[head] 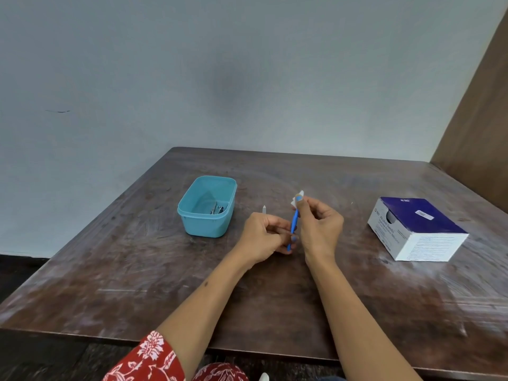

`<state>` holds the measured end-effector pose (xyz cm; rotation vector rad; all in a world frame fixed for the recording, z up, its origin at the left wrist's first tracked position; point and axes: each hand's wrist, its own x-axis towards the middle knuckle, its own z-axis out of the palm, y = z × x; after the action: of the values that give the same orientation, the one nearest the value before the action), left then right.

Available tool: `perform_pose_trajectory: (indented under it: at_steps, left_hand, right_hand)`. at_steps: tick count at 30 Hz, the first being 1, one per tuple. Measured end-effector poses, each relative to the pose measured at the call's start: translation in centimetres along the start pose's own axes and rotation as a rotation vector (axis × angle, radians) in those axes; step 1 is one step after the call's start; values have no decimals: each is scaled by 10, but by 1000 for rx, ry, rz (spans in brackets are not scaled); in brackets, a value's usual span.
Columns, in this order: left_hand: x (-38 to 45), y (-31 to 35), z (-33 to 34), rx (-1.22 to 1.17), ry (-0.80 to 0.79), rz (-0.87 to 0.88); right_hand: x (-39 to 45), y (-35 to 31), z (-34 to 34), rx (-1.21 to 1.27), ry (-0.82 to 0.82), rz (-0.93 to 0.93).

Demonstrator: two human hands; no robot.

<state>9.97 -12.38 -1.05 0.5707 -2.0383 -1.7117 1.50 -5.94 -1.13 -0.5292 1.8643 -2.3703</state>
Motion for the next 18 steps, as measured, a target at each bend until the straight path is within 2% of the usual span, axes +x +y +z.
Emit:
perform_pose_trajectory:
  at_steps: [5, 12, 15, 18]
  left_hand:
    - [2, -2, -3, 12, 140, 56]
    - [5, -5, 2, -17, 157, -22]
    - [5, -6, 2, 16, 158, 6]
    - [5, -8, 1, 40, 228, 75]
  right_hand:
    - [-3, 3, 2, -60, -158, 11]
    - [-2, 0, 1, -56, -28, -62]
    - [-2, 3, 1, -107, -56, -75]
    - [-2, 8, 2, -237, -101, -118]
